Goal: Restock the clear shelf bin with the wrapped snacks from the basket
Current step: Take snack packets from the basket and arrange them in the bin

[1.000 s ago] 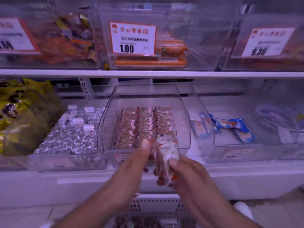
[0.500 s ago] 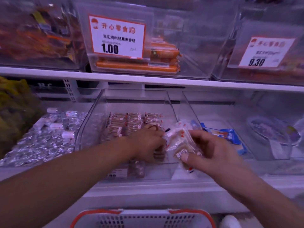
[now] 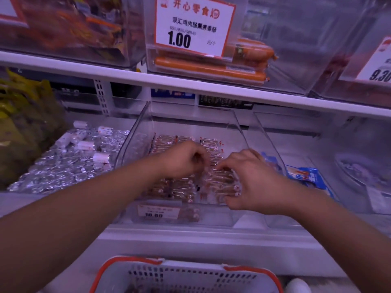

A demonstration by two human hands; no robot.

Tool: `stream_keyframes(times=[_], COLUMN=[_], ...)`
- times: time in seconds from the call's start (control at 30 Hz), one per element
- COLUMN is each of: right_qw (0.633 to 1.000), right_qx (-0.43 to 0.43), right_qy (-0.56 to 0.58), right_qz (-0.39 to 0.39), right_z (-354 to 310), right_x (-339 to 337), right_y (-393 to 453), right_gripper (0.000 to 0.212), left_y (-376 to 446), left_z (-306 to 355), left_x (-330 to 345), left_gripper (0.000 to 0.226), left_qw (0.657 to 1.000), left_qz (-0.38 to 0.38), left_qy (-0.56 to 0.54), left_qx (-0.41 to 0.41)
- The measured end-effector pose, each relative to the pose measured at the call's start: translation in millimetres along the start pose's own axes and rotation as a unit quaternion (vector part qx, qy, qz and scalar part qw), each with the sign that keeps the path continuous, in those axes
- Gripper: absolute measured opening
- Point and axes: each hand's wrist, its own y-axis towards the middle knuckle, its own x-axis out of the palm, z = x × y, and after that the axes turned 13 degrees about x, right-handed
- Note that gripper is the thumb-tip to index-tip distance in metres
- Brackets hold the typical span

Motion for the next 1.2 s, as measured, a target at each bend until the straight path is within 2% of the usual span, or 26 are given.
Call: stream_keyframes(times=[0.1, 0.17, 0.23, 0.3, 0.33, 0.43, 0.6, 0.67, 0.7, 0.77, 0.83, 0.97, 1.03, 1.1, 1.17, 1.2], right_qw=[0.993, 0.987, 0.987, 0.99, 0.992, 0.993, 0.991, 0.999, 0.998, 0.969, 0.932, 0.882, 0.877, 0.876, 0.869, 0.865], right_qx=[0.044, 0.061, 0.059, 0.063, 0.065, 0.058, 0.025, -0.003, -0.01, -0.004, 0.021, 0.075, 0.084, 0.09, 0.101, 0.102], right_qy=[-0.06, -0.077, -0.085, -0.061, -0.048, -0.069, -0.114, -0.037, 0.03, 0.156, 0.243, 0.354, 0.378, 0.385, 0.392, 0.393], right_qz=[-0.091, -0.124, -0.126, -0.11, -0.097, -0.082, -0.06, -0.002, 0.055, 0.19, 0.269, 0.301, 0.286, 0.278, 0.286, 0.293], right_z=[-5.5, -12.5, -16.3, -15.0, -14.1, -12.0, -8.0, 1.0, 7.8, 24.9, 36.5, 40.0, 42.4, 46.3, 49.1, 50.0], right_x=[-10.7, -15.2, -16.0, -14.7, -13.6, -8.6, -7.0, -10.5, -12.3, -11.8, -2.6, 32.9, 44.7, 48.4, 47.6, 47.5], right_y=[11.8, 17.1, 18.1, 16.1, 14.0, 11.7, 13.8, 5.0, -3.2, -25.6, -51.9, -81.1, -83.1, -81.6, -78.9, -77.7], right_gripper=[0.058, 0.05, 0.043, 0.044, 0.046, 0.048, 0.044, 0.04, 0.034, 0.022, 0.019, 0.019, 0.024, 0.024, 0.024, 0.024], left_y=[-8.1, -13.1, -16.9, -16.5, -15.1, -9.2, -2.4, -0.9, 0.6, 4.7, 9.2, 16.3, 16.1, 15.0, 13.3, 12.9], left_z=[18.1, 33.2, 43.8, 46.9, 45.4, 38.3, 23.4, 22.9, 24.8, 29.0, 31.1, 36.6, 40.7, 41.6, 40.4, 40.5], left_x=[-18.1, -22.3, -13.7, -1.2, 3.7, 11.4, 17.2, 19.6, 21.2, 24.2, 26.3, 34.9, 41.5, 48.4, 48.7, 45.0], left_gripper=[0.019, 0.026, 0.052, 0.071, 0.073, 0.062, 0.036, 0.027, 0.023, 0.026, 0.032, 0.043, 0.051, 0.046, 0.045, 0.046], left_qw=[0.99, 0.981, 0.975, 0.981, 0.983, 0.981, 0.97, 0.978, 0.981, 0.982, 0.978, 0.959, 0.937, 0.918, 0.917, 0.926], left_qz=[0.052, -0.01, -0.085, -0.098, -0.096, -0.118, -0.205, -0.195, -0.188, -0.183, -0.198, -0.23, -0.221, -0.209, -0.22, -0.238], left_qy=[-0.127, -0.193, -0.203, -0.165, -0.153, -0.154, -0.123, -0.079, -0.045, 0.022, 0.058, 0.16, 0.26, 0.318, 0.315, 0.281], left_qx=[-0.027, -0.021, -0.014, -0.009, -0.011, -0.026, -0.037, -0.01, 0.01, 0.038, 0.036, 0.048, 0.075, 0.109, 0.107, 0.089])
